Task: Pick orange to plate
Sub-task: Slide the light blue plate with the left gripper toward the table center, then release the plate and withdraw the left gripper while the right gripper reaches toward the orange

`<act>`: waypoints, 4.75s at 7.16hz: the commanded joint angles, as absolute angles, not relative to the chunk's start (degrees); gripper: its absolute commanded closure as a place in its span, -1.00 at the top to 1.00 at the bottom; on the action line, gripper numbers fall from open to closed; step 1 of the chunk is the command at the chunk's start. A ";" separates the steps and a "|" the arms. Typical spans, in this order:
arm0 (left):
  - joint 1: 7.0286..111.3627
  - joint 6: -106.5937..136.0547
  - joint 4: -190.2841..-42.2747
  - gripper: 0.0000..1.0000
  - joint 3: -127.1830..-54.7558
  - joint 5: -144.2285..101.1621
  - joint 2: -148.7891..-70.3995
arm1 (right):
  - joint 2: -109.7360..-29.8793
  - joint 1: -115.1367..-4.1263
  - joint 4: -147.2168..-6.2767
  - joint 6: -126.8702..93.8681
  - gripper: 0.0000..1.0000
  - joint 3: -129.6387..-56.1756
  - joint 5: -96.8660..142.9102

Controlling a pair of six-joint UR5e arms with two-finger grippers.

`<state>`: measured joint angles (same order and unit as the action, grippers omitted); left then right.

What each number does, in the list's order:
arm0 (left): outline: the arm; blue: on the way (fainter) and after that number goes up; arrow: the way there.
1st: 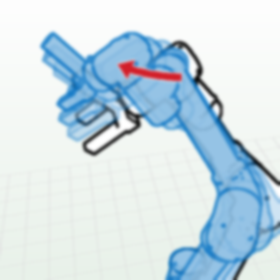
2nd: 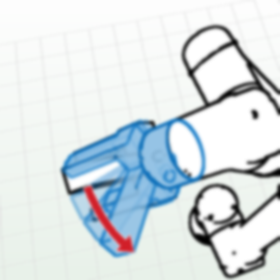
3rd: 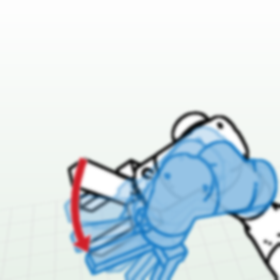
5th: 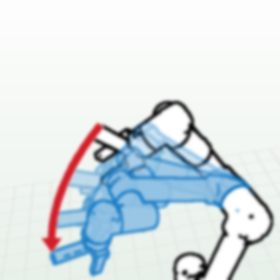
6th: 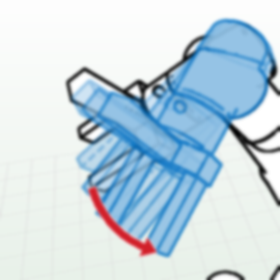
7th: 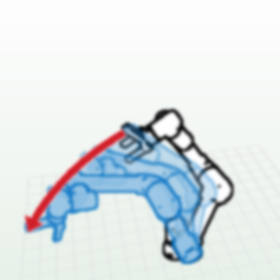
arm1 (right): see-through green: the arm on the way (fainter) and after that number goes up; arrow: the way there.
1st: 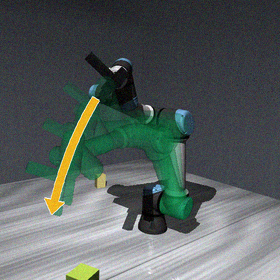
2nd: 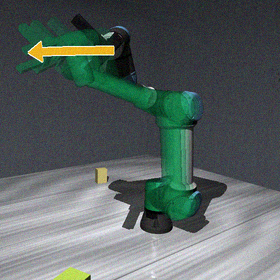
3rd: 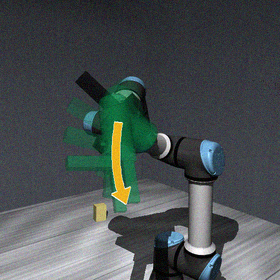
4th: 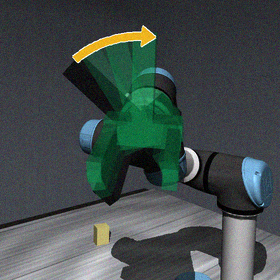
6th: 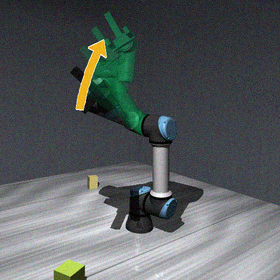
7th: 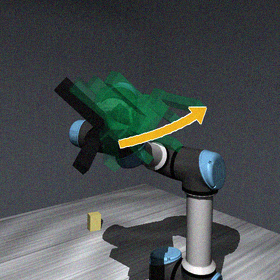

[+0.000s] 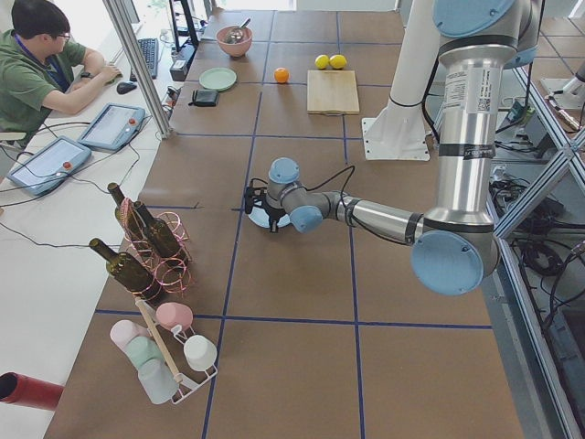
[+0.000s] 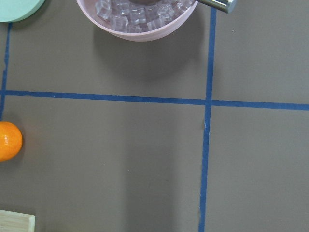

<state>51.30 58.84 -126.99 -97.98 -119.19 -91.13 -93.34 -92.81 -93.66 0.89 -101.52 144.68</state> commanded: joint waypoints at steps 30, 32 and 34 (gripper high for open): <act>49.99 69.97 -89.12 1.00 -108.28 -111.36 -116.37 | -79.28 -49.22 -76.03 -47.20 1.00 -100.91 116.72; 50.27 69.35 -88.34 1.00 -108.28 -111.36 -116.28 | -79.10 -48.52 -75.94 -47.29 1.00 -98.89 116.63; 50.27 69.35 -88.33 1.00 -108.37 -111.45 -115.84 | -78.05 -47.64 -75.15 -47.29 1.00 -96.43 116.63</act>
<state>50.27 69.38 -88.41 -108.42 -111.42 -116.03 -78.72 -48.26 -75.40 -47.28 -98.09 116.64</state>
